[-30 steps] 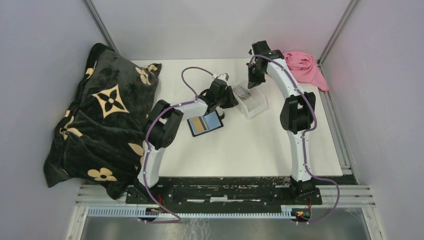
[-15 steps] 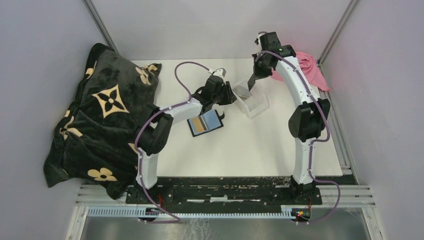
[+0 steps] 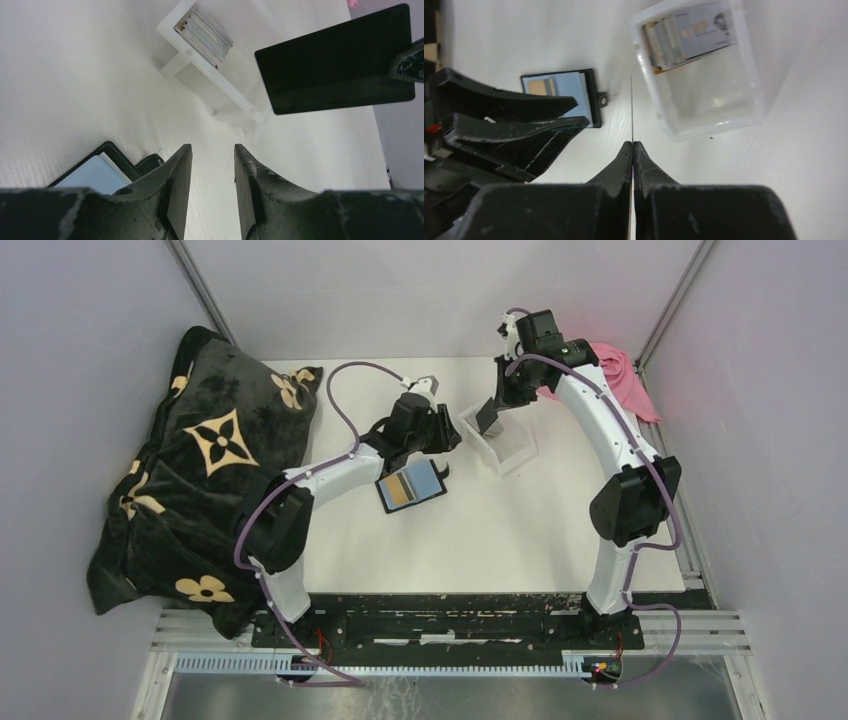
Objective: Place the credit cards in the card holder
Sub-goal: Pick up the credit card from the storage box.
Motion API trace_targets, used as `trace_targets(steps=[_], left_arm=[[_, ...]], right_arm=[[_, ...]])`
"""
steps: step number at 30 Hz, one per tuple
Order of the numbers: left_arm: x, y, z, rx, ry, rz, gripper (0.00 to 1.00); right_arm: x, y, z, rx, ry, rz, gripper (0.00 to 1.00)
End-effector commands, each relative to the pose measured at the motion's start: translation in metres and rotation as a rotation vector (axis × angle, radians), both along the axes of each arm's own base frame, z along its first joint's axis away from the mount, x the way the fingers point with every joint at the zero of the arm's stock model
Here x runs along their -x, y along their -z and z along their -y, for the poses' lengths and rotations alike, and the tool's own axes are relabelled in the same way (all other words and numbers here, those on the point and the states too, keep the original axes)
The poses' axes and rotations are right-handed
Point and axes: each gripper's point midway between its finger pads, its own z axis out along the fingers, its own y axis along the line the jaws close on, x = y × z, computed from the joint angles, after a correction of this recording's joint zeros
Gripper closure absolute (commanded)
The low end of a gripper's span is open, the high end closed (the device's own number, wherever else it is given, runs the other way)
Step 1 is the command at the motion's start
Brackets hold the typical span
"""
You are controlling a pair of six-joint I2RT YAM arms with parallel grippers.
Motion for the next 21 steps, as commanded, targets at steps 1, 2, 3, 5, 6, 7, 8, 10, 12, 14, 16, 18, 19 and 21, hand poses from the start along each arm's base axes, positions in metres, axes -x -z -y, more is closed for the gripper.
trace_targets(steps=[1, 2, 3, 5, 6, 7, 8, 10, 12, 14, 16, 18, 19, 21], left_arm=[[0.007, -0.045, -0.012, 0.028, 0.062, 0.112, 0.54], [0.01, -0.049, -0.014, 0.047, 0.077, 0.119, 0.53], [0.012, -0.054, -0.017, 0.067, 0.092, 0.128, 0.52], [0.018, -0.06, -0.024, 0.095, 0.117, 0.139, 0.48], [0.022, -0.064, -0.027, 0.105, 0.131, 0.149, 0.45], [0.025, -0.067, -0.032, 0.116, 0.142, 0.155, 0.43], [0.029, -0.07, -0.033, 0.131, 0.163, 0.163, 0.4], [0.038, -0.072, -0.04, 0.16, 0.198, 0.165, 0.37], [0.049, -0.075, -0.039, 0.197, 0.257, 0.166, 0.33], [0.06, -0.077, -0.035, 0.232, 0.337, 0.162, 0.31], [0.075, -0.078, -0.027, 0.272, 0.432, 0.143, 0.31], [0.09, -0.079, -0.02, 0.317, 0.525, 0.122, 0.3], [0.098, -0.08, -0.018, 0.337, 0.57, 0.109, 0.3], [0.108, -0.08, -0.016, 0.358, 0.629, 0.092, 0.3]], right_arm=[[0.032, -0.04, -0.038, -0.103, -0.124, 0.05, 0.99], [0.039, -0.042, -0.042, -0.114, -0.141, 0.049, 0.99], [0.045, -0.042, -0.045, -0.125, -0.156, 0.04, 0.99], [0.059, -0.043, -0.049, -0.154, -0.182, 0.026, 0.99], [0.065, -0.042, -0.05, -0.169, -0.188, 0.02, 0.99], [0.071, -0.041, -0.051, -0.184, -0.197, 0.013, 0.99], [0.077, -0.039, -0.052, -0.198, -0.207, 0.0, 0.99], [0.089, -0.036, -0.055, -0.229, -0.233, -0.024, 0.99], [0.102, -0.028, -0.059, -0.26, -0.252, -0.058, 0.99], [0.112, -0.027, -0.065, -0.304, -0.276, -0.074, 0.99], [0.12, -0.024, -0.07, -0.326, -0.296, -0.095, 0.99], [0.127, -0.021, -0.073, -0.352, -0.308, -0.112, 0.99], [0.129, -0.02, -0.075, -0.367, -0.315, -0.119, 0.99], [0.133, -0.02, -0.079, -0.4, -0.328, -0.134, 0.99]])
